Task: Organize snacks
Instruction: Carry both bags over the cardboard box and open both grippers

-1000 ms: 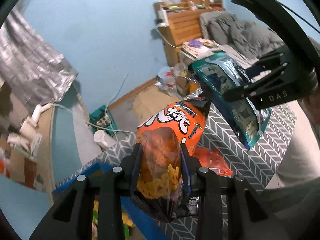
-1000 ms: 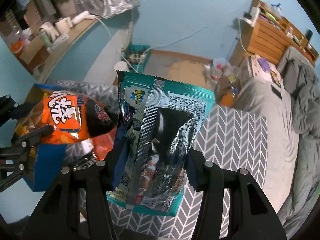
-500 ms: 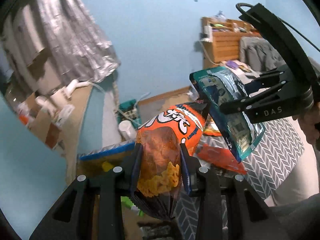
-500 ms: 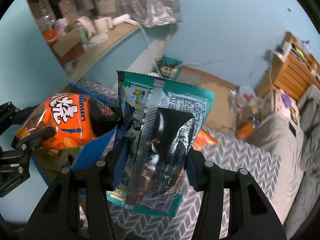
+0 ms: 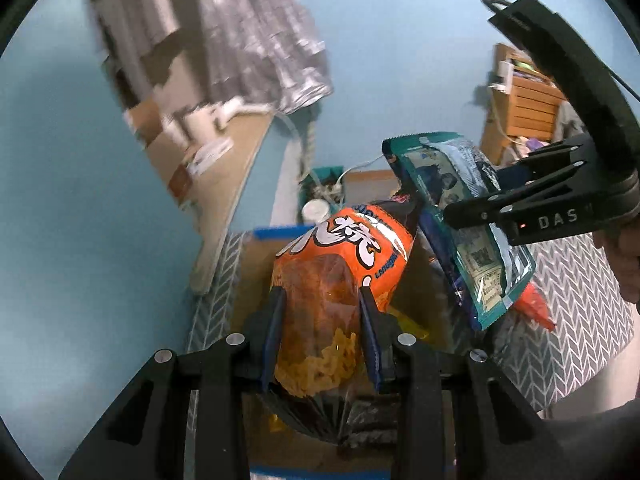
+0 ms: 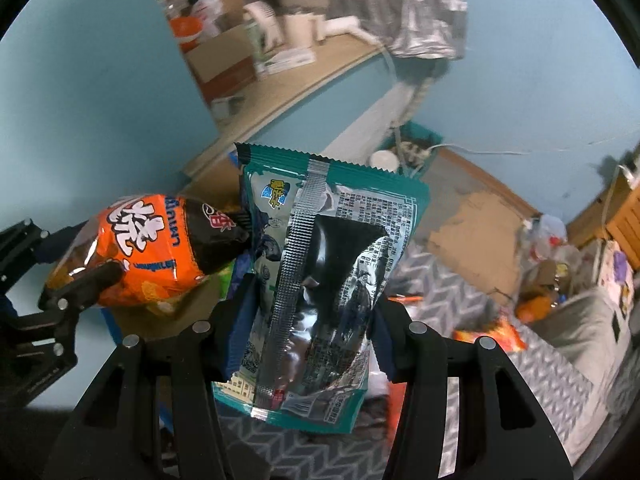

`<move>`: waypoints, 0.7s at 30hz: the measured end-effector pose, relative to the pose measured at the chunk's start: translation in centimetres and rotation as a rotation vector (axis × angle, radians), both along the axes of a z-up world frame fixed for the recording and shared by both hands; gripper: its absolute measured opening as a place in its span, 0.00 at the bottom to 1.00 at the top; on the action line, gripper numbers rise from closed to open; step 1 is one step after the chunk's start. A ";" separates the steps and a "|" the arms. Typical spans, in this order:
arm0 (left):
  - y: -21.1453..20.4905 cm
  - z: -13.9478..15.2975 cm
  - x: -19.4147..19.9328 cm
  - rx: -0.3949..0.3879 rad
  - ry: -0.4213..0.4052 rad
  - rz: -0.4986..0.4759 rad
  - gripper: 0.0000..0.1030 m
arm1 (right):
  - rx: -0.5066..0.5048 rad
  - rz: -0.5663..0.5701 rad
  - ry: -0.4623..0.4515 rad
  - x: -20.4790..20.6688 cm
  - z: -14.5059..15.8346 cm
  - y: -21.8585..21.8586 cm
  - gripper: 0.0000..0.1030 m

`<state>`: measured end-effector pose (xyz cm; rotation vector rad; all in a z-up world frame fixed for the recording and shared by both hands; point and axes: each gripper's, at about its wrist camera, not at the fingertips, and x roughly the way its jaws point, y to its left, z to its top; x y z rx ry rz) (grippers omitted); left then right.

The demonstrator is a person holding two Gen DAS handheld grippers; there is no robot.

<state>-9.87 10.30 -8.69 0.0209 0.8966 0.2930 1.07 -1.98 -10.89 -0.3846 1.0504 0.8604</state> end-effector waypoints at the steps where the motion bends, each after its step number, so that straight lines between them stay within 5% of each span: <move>1: 0.4 -0.3 -0.3 -0.003 0.003 0.014 0.35 | -0.004 0.011 0.008 -0.2 -0.3 0.7 0.50; 15: 5.4 -5.7 -2.3 -0.121 0.088 0.176 0.36 | -0.120 0.106 0.071 -1.8 -5.0 6.8 0.50; 17: 5.3 -5.8 -2.3 -0.120 0.087 0.178 0.40 | -0.133 0.115 0.063 -2.0 -5.1 7.1 0.50; 19: 5.2 -5.6 -2.3 -0.095 0.089 0.185 0.62 | -0.142 0.121 0.050 -2.3 -5.0 7.2 0.53; 21: 5.1 -5.3 -2.2 -0.068 0.082 0.196 0.71 | -0.143 0.122 0.038 -2.4 -4.6 7.0 0.56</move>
